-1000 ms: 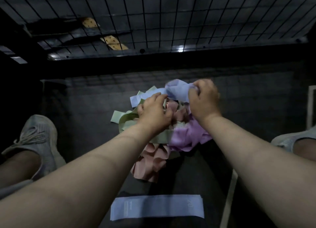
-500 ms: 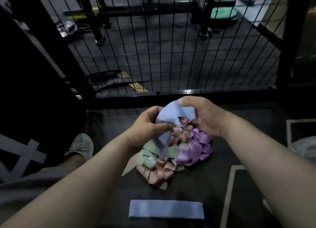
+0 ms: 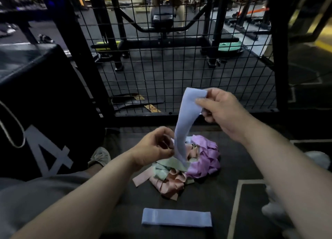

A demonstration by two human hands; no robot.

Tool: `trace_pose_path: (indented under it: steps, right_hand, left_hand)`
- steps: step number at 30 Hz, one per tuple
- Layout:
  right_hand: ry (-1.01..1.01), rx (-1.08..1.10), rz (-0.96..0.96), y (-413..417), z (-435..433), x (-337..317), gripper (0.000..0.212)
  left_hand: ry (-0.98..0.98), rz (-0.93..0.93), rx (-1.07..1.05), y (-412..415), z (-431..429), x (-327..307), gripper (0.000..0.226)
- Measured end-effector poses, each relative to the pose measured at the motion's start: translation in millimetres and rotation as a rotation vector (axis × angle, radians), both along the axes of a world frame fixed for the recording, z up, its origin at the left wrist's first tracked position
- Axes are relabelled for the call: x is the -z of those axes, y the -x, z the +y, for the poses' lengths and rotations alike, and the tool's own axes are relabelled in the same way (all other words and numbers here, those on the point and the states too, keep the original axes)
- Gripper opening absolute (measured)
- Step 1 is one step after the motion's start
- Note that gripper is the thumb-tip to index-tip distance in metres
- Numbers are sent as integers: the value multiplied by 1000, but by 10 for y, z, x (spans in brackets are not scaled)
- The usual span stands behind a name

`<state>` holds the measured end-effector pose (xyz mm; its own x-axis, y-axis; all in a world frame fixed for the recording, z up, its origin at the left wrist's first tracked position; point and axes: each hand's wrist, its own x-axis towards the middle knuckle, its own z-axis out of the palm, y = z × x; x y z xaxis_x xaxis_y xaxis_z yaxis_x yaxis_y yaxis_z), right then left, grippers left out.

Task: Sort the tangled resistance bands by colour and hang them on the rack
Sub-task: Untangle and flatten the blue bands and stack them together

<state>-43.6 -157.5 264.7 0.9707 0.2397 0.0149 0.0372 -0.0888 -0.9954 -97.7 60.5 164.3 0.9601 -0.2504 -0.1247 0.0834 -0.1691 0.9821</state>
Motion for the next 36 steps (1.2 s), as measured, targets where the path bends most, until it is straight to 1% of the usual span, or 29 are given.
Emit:
trace_pose_path:
  steps: [2, 4, 6, 7, 8, 10, 11, 13, 15, 17, 18, 20, 22, 26, 28, 30, 31, 32, 34, 35, 36]
  right_hand:
    - [45, -16, -87, 121, 23, -184, 13]
    - [186, -44, -218, 215, 29, -317, 22]
    - [332, -82, -340, 307, 23, -426, 32]
    - [368, -103, -385, 351, 20, -473, 37]
    - [380, -122, -421, 394, 19, -514, 44]
    - [372, -138, -472, 472, 33, -589, 52]
    - [354, -134, -486, 498, 44, -622, 52]
    - [298, -75, -507, 508, 46, -679, 44]
    - [227, 55, -502, 481, -7, -741, 37]
    - [160, 197, -438, 430, -103, -762, 35]
    - [144, 255, -386, 390, -153, -748, 35]
    - [129, 325, -285, 330, -240, -706, 34]
    - [118, 352, -212, 302, -306, -655, 31]
    - [163, 381, -106, 273, -454, -568, 28]
    - [221, 355, -61, 257, -544, -528, 27]
    - [332, 282, -31, 276, -629, -507, 34]
    - [397, 236, -41, 298, -669, -495, 38]
    - [465, 199, -68, 315, -715, -476, 42]
    - [563, 182, -131, 343, -790, -439, 42]
    - [572, 190, -159, 366, -812, -424, 39]
    - [559, 204, -179, 381, -835, -404, 35]
  left_hand:
    - [-19, -20, -50, 84, -75, -35, 39]
    - [-32, -68, -103, 126, -146, -109, 52]
    - [-36, -148, -88, 142, -216, -214, 66]
    - [2, -169, -65, 150, -256, -270, 68]
    - [44, -167, -41, 158, -298, -321, 67]
    - [66, -139, -3, 172, -375, -397, 60]
    - [60, -111, 10, 185, -404, -418, 54]
    - [54, -15, 18, 221, -408, -418, 44]
    - [21, 51, 32, 275, -345, -363, 35]
    - [34, 90, 66, 364, -246, -279, 20]
    - [72, 119, 74, 414, -192, -253, 11]
    - [178, 177, 45, 494, -99, -235, 12]
    - [248, 196, -37, 560, -26, -242, 17]
    - [343, 122, -238, 632, 82, -303, 25]
    - [387, 73, -261, 660, 131, -337, 21]
    - [374, 40, -227, 690, 202, -391, 11]
    - [377, 37, -211, 702, 246, -415, 11]
    - [410, 45, -198, 713, 294, -430, 18]
    - [503, 77, -160, 740, 369, -452, 42]
    - [511, 70, -147, 753, 390, -458, 51]
    - [492, 49, -141, 767, 399, -463, 55]
